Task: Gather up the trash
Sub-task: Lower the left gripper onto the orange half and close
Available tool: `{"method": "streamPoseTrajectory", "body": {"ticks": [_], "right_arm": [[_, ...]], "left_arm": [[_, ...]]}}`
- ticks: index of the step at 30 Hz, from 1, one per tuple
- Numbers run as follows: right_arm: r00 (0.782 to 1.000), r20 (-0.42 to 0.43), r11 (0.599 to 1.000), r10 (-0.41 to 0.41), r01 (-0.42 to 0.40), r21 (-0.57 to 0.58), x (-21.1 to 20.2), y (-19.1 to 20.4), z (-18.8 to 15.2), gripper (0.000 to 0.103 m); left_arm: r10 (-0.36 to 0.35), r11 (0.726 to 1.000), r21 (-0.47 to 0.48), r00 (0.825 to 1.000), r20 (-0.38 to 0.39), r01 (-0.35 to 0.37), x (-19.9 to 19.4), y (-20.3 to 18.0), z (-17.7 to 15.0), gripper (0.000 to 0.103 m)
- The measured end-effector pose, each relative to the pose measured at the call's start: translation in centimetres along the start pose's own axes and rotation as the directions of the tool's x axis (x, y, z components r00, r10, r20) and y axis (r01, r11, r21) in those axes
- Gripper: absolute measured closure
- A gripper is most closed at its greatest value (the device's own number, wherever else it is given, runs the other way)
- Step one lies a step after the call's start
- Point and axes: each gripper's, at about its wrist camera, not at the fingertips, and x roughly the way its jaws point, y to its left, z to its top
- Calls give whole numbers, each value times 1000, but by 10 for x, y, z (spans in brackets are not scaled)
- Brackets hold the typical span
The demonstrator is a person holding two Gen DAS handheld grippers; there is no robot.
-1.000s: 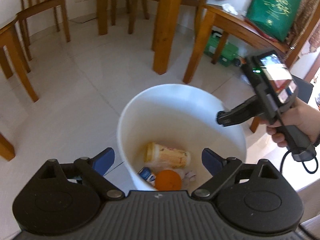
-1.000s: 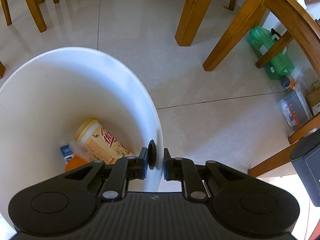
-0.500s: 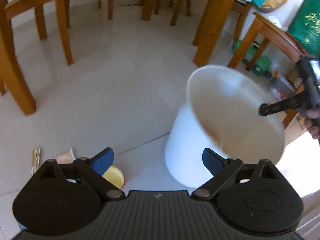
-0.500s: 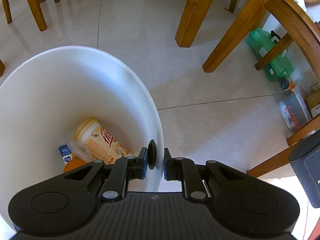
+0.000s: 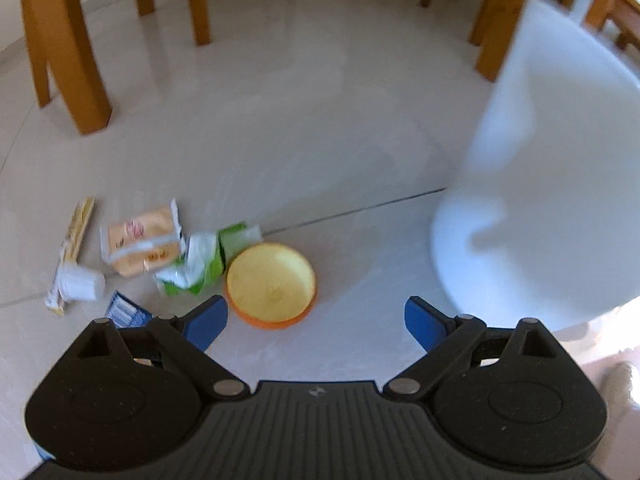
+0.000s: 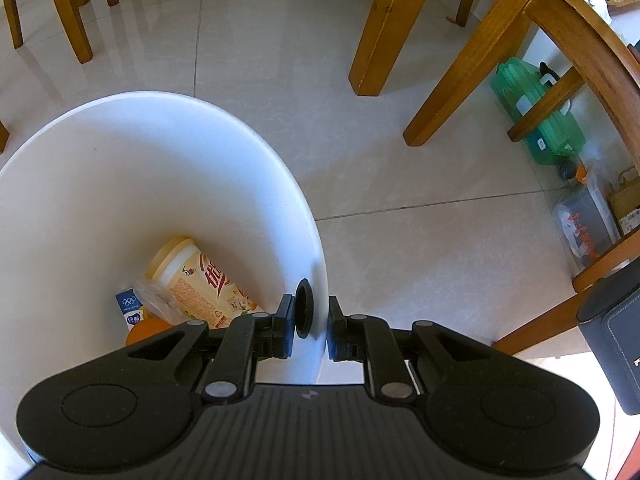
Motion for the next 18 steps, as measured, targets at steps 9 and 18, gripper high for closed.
{"method": "streamPoseTrajectory", "body": {"ticks": [9, 18], "right_arm": [[1000, 0, 1000, -6, 6, -7, 0, 2, 0, 84], [1000, 1, 1000, -1, 1, -3, 0, 1, 0, 84]], "left_arm": [[50, 994, -94, 999, -19, -52, 56, 13, -13, 8], [115, 980, -155, 992, -54, -122, 84, 14, -7, 8]]}}
